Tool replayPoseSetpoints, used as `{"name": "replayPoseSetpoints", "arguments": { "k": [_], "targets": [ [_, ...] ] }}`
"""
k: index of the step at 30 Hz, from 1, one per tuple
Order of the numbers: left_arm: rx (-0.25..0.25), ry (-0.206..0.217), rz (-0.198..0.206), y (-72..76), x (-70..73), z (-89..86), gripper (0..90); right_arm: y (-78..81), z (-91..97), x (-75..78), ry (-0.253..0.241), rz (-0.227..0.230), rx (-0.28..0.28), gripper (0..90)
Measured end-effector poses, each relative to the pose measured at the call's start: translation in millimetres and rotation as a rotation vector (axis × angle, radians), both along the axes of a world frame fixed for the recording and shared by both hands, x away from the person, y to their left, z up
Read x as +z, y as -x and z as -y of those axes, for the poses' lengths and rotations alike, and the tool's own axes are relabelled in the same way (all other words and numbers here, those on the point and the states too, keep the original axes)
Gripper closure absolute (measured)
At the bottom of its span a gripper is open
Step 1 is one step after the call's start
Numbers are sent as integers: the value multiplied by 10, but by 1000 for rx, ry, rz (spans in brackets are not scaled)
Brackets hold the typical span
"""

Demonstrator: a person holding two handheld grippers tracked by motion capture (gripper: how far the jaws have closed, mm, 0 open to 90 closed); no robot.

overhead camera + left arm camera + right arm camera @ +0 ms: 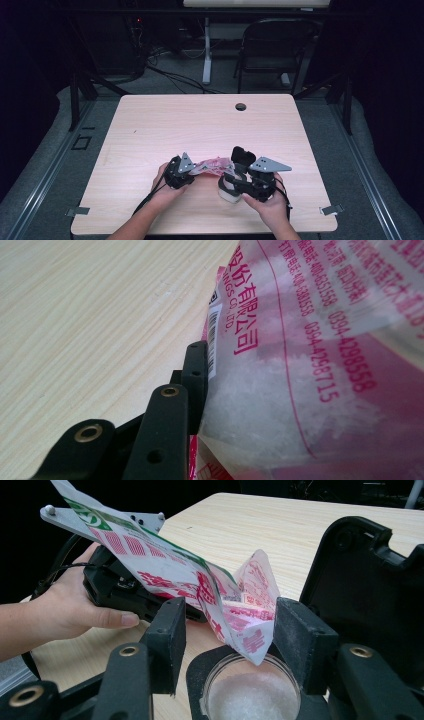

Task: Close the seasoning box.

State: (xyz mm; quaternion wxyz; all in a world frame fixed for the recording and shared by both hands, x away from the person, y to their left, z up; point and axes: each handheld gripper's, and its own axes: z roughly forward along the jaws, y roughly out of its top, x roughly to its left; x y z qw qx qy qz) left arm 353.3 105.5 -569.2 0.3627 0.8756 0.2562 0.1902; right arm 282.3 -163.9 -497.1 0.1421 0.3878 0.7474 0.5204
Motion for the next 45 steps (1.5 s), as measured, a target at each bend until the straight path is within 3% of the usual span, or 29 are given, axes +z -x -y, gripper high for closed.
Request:
{"name": "replayPoseSetpoints", "arguments": {
  "k": [9, 18, 35, 45],
  "targets": [
    [22, 45, -16, -35, 44, -75, 722, -5, 29, 12, -19, 3, -10, 464],
    [83, 81, -13, -83, 122, -222, 722, -10, 37, 16, -17, 6, -20, 465],
    [284, 159, -12, -197, 261, -691, 721, -40, 26, 21, -24, 1, -18, 463],
    [401, 185, -20, -221, 258, -916, 721, -60, 12, 25, -22, 0, -18, 462]
  ]
}}
